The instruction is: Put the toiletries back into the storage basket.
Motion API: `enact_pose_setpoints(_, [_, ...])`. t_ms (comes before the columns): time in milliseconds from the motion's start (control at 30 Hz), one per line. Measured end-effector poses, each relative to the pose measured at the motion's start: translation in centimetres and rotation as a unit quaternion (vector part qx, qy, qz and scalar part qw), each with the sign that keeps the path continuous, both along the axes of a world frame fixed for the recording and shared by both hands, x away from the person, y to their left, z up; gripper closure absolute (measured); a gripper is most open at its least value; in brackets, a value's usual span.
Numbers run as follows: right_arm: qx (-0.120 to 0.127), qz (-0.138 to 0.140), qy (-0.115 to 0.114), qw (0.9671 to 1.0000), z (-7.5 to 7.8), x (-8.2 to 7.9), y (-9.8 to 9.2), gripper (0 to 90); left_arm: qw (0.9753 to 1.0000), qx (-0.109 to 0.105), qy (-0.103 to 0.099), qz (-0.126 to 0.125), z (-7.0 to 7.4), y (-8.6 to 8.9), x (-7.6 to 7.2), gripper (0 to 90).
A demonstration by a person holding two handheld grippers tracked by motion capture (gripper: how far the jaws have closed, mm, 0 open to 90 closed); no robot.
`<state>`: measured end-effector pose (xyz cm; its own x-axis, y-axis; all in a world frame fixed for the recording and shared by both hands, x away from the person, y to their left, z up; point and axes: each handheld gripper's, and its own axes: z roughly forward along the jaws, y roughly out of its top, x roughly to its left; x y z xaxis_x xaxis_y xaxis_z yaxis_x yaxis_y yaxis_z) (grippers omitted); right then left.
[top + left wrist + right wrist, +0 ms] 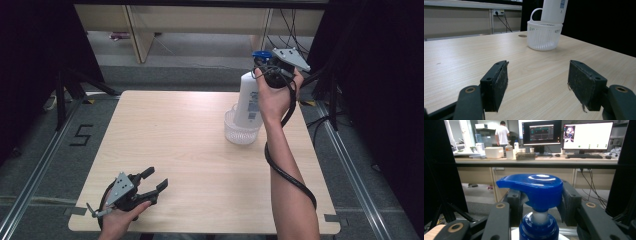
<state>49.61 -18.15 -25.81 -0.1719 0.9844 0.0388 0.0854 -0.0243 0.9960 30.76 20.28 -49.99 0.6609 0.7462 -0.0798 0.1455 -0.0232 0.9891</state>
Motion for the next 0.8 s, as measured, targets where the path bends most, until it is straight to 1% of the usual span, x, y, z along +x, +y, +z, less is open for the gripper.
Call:
enact_pose_setpoints(100, [0.003,0.004,0.008,1.0,-0.2,0.2,0.2,60.5,1.0,0.0,0.001,0.0,0.0,0.0,0.0,31.7])
enact_pose_setpoints(200, [-0.002,0.004,0.006,1.0,-0.4,0.4,0.2,60.5,1.0,0.0,0.001,0.0,-0.1,0.0,0.0,31.7])
enact_pose_setpoints(300, [0.0,0.005,0.011,0.9999,-0.7,0.6,0.3,60.4,1.0,0.0,0.001,0.0,-0.1,0.0,0.0,31.7])
enact_pose_setpoints(333, [0.001,0.005,0.012,0.9999,-0.8,0.7,0.3,60.4,1.0,-0.001,0.002,0.0,-0.1,0.0,0.0,31.7])
enact_pose_setpoints(367, [0.009,0.001,0.015,0.9998,-0.8,0.7,0.4,60.4,1.0,0.001,0.002,0.0,-0.1,0.0,0.0,31.7])
enact_pose_setpoints(400, [-0.001,0.003,0.013,0.9999,-0.9,0.8,0.3,60.4,1.0,0.0,0.002,0.0,-0.1,0.0,0.0,31.7])
enact_pose_setpoints(433, [-0.003,0.003,0.013,0.9999,-1.1,0.9,0.4,60.4,1.0,0.0,0.002,0.0,-0.1,0.0,0.0,31.7])
enact_pose_setpoints(500, [-0.004,0.002,0.018,0.9998,-1.3,1.0,0.4,60.4,1.0,0.002,0.002,-0.001,-0.1,0.0,0.0,31.7])
enact_pose_setpoints(533, [-0.002,0.002,0.018,0.9998,-1.4,1.1,0.4,60.4,1.0,0.002,0.002,-0.001,-0.1,0.0,0.0,31.7])
enact_pose_setpoints(567, [0.004,0.003,0.023,0.9997,-1.5,1.1,0.4,60.4,1.0,0.002,0.003,-0.001,-0.1,0.0,0.0,31.7])
enact_pose_setpoints(600, [-0.003,0.001,0.022,0.9998,-1.6,1.1,0.3,60.4,1.0,0.002,0.003,-0.001,-0.1,0.0,0.0,31.7])
enact_pose_setpoints(733, [-0.005,0.003,0.026,0.9997,-2.2,1.3,0.3,60.4,1.0,0.001,0.003,0.0,-0.1,0.0,0.0,31.7])
enact_pose_setpoints(767, [-0.001,0.002,0.03,0.9995,-2.3,1.3,0.3,60.4,1.0,0.001,0.003,0.0,-0.1,0.0,0.0,31.7])
enact_pose_setpoints(800, [0.0,0.001,0.03,0.9996,-2.4,1.3,0.3,60.4,1.0,0.001,0.003,0.0,-0.1,0.0,0.0,31.7])
